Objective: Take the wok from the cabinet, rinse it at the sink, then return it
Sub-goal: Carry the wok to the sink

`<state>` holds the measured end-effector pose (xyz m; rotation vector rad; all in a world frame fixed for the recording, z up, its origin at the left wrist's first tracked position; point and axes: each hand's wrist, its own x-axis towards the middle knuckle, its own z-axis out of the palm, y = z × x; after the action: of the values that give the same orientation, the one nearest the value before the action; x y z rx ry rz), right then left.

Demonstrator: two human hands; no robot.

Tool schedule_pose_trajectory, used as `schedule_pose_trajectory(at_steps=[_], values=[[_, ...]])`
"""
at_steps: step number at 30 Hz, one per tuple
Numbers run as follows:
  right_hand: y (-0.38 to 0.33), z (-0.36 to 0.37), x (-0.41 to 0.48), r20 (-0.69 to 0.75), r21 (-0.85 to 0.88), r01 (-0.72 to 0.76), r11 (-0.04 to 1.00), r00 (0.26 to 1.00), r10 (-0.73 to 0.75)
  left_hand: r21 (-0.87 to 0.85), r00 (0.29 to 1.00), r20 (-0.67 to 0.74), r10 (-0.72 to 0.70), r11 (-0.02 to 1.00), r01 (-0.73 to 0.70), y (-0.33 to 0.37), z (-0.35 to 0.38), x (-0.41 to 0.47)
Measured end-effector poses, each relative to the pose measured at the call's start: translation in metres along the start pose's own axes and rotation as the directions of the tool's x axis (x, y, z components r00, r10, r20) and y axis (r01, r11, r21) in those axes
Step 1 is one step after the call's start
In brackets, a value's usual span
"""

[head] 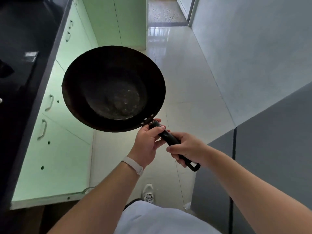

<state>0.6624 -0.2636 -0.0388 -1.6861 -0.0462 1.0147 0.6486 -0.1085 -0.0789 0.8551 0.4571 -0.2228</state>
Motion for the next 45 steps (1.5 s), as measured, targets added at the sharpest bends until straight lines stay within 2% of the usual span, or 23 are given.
schedule_pose_trajectory(at_steps=[11,16,20,24,33,45], values=[[-0.049,-0.124,0.06,-0.059,0.057,0.088,0.994,0.995,-0.084,0.069,0.996,0.092,-0.009,0.998,0.002,0.041,0.086,0.127],[-0.064,-0.195,0.098,-0.042,0.054,0.118,0.991,0.992,-0.116,0.147,0.999,0.014,0.031,0.989,-0.033,0.049,0.135,0.19],[-0.099,-0.258,0.124,0.045,0.045,0.123,0.991,0.991,-0.125,0.131,0.995,-0.058,0.081,0.989,-0.073,0.066,0.178,0.237],[-0.14,-0.296,0.154,0.101,0.009,0.154,0.988,0.983,-0.154,0.092,0.99,-0.059,0.127,0.988,-0.121,0.094,0.198,0.28],[-0.216,-0.323,0.252,0.14,-0.038,0.148,0.988,0.98,-0.141,0.056,0.983,-0.035,0.182,0.982,-0.18,0.173,0.183,0.367],[-0.357,-0.284,0.47,0.096,-0.011,0.092,0.996,0.991,-0.091,0.04,0.993,-0.052,0.109,0.994,-0.107,0.352,0.082,0.536]])
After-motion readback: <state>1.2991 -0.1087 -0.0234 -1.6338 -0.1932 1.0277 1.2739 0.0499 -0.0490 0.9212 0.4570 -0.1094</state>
